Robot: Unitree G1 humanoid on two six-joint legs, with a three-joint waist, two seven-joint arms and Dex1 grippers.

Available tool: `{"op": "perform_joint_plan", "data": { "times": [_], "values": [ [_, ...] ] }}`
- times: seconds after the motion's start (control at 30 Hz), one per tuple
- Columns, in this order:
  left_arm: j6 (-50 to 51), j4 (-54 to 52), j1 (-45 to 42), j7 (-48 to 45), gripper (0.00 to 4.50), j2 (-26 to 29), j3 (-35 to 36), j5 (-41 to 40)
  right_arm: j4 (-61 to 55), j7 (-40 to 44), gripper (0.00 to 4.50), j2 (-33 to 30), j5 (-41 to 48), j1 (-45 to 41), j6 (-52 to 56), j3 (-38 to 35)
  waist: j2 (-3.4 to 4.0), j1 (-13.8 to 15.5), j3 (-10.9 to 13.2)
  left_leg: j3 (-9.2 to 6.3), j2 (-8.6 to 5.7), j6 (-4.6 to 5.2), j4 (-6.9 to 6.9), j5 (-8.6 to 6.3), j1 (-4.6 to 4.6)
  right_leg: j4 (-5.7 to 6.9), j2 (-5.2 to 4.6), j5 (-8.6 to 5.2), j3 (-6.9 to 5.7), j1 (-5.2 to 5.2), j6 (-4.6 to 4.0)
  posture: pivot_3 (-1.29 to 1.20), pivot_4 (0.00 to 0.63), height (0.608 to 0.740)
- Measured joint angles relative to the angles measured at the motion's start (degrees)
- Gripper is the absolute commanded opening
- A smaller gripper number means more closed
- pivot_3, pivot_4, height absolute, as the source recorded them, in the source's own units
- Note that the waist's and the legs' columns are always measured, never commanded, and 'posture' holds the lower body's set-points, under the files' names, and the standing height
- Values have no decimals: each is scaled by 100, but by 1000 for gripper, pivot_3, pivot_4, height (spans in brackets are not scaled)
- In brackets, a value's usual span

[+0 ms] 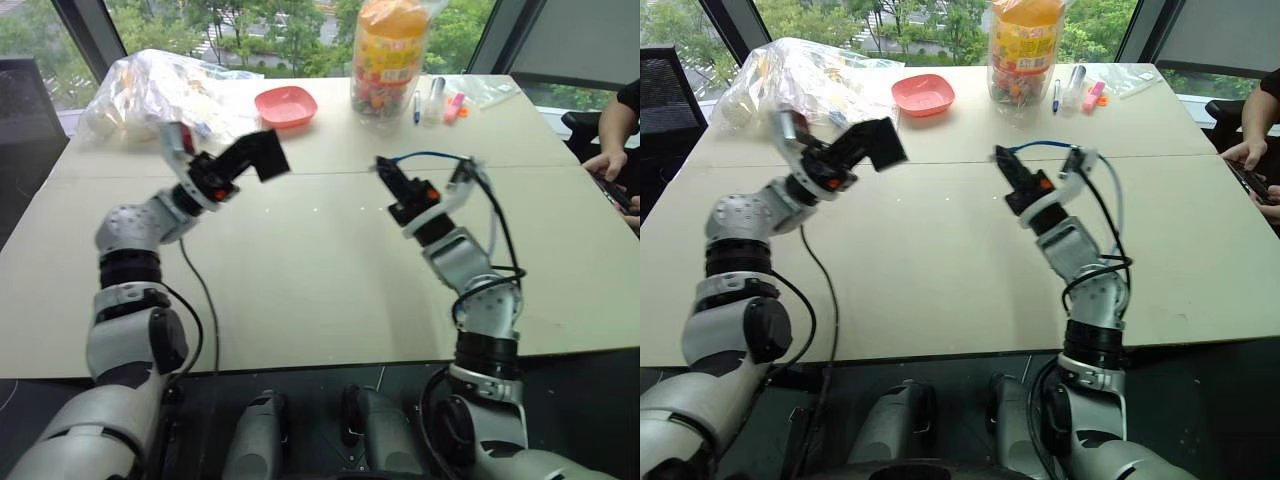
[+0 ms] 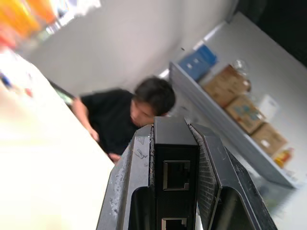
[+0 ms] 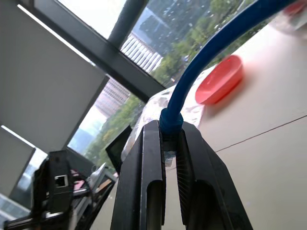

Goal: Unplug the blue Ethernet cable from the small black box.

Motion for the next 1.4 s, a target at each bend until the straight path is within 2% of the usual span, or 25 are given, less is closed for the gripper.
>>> {"op": "perform_joint_plan", "data": {
  "times": [0.13, 0.3, 0.47, 0.5, 0.6, 0.73, 1.0, 1.2, 1.27, 1.4],
  "values": [
    [-565, 27, -66, 133, 498, -323, -362, 320, 504, 162, 13, -276, -319, -409, -8, 236, 0, -2, 0, 2, -3, 0, 2, 0, -2, -3, -3, 0, 1, 2, -1, 0, 150, 740],
    [-2297, -66, -60, 705, 498, -728, -1198, 1482, 1797, 394, 13, -1233, -1736, -996, -240, 918, 0, -1, 0, 7, -14, 5, 0, -2, -9, -4, -6, -6, 2, -4, -20, 0, 150, 740],
    [-3403, -198, -2, 844, 498, -942, -1646, 2097, 2928, 512, 13, -1344, -2398, -1392, -319, 1035, 0, -38, 0, 22, -14, 11, -5, -3, -29, 8, 5, 10, 3, -35, -10, 0, 150, 740],
    [-3658, -206, 22, 910, 498, -974, -1719, 2236, 3204, 548, 852, -1391, -2553, -1521, -379, 1081, 0, -37, 0, 28, -14, 11, -5, -3, -31, 8, 7, 10, 3, -36, -10, 0, 150, 740],
    [-4349, -229, 165, 1055, 498, -1118, -2106, 2716, 3746, 638, 2205, -1478, -2873, -1788, -506, 1111, 0, -9, 0, 32, -15, 11, -1, -2, -31, 8, 5, 9, 3, -33, -7, 0, 150, 740],
    [-5007, 56, 234, 1251, 498, -1367, -2334, 3073, 3526, 1079, 4280, -1524, -2950, -1686, -153, 1238, 0, 5, 0, 26, -14, 12, 5, -3, -41, 6, -2, 9, 2, -35, -4, 0, 150, 740],
    [-6212, 1503, -42, 1832, 498, -1684, -2492, 3649, 642, 1880, 4280, -1783, -2326, -30, 1164, 1469, 0, 21, -1, 3, -12, 18, 8, -7, -44, 3, -7, 3, -4, -34, 11, 0, 150, 740],
    [-6713, 2324, -228, 1990, 498, -1817, -2521, 3921, -327, 1936, 4280, -1995, -2267, 368, 1431, 1590, -1, 15, -1, -1, -6, 17, 15, -8, -41, 3, -6, 2, -10, -31, 16, 0, 150, 740],
    [-6806, 2413, -255, 1988, 498, -1843, -2517, 3952, -592, 2049, 4280, -2347, -2506, 523, 1367, 1907, -1, 21, -2, 0, -6, 17, 14, -8, -42, 1, -11, 2, -10, -31, 16, 0, 150, 740],
    [-6889, 2517, -309, 1947, 498, -1853, -2503, 3994, -803, 2404, 4280, -3781, -3812, 627, 838, 3204, -1, 25, -2, 8, -15, 18, 16, -10, -44, -8, -27, -2, -10, -31, 16, 0, 150, 740]
  ]
}}
